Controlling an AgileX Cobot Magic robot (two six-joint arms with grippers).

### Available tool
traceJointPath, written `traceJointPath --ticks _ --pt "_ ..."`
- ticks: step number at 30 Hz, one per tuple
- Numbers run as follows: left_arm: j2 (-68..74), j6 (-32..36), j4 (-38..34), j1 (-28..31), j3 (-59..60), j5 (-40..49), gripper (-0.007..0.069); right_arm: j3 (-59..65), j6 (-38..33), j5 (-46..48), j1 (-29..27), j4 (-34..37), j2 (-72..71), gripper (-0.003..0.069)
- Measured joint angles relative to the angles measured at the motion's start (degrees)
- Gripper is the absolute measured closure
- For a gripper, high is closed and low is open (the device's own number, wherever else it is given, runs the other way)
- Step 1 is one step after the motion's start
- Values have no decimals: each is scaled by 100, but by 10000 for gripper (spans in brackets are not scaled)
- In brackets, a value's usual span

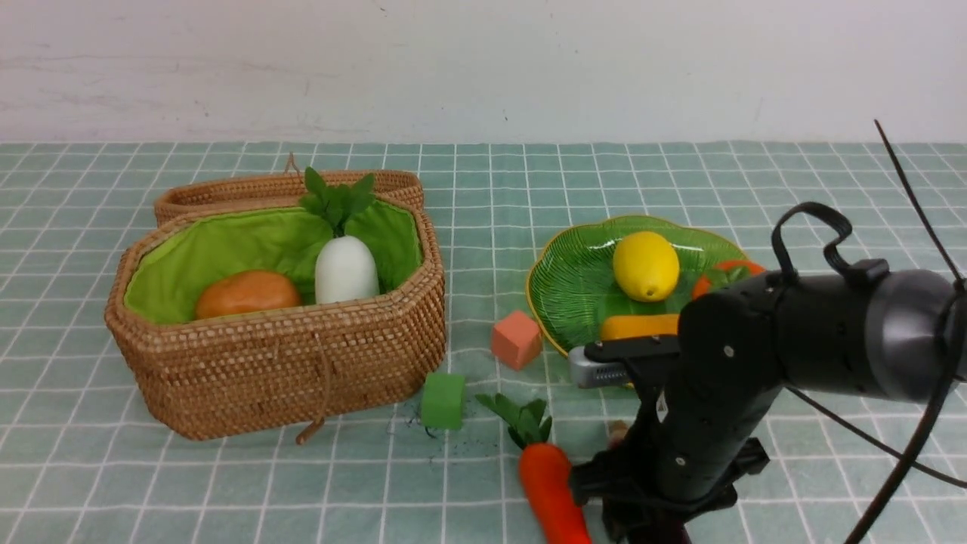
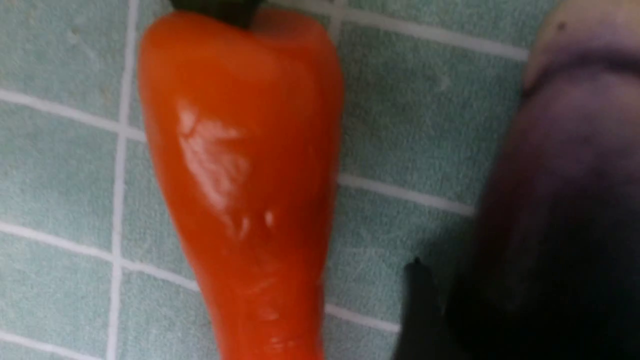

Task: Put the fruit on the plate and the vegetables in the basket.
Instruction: Grab an eggplant with your right arm and place it in the basket on the left.

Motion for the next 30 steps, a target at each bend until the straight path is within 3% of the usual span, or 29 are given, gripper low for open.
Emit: traceJointPath --ticks 13,16,18,21,27,30 --pt "0 0 0 0 0 0 387 -314 -29 382 -220 -165 -797 290" --pt "0 0 0 0 0 0 387 -716 -325 572 -291 -342 -963 290" --pt "0 0 0 0 0 0 387 -1443 -1193 777 -291 -324 -1020 290" --pt "0 0 0 0 0 0 387 -1914 -1611 763 -285 -152 -983 290" --pt "0 0 0 0 0 0 387 -3483 -2307 161 -285 1116 -548 290" --pt "0 0 0 0 0 0 387 -4247 -3147 -334 -212 2374 77 290"
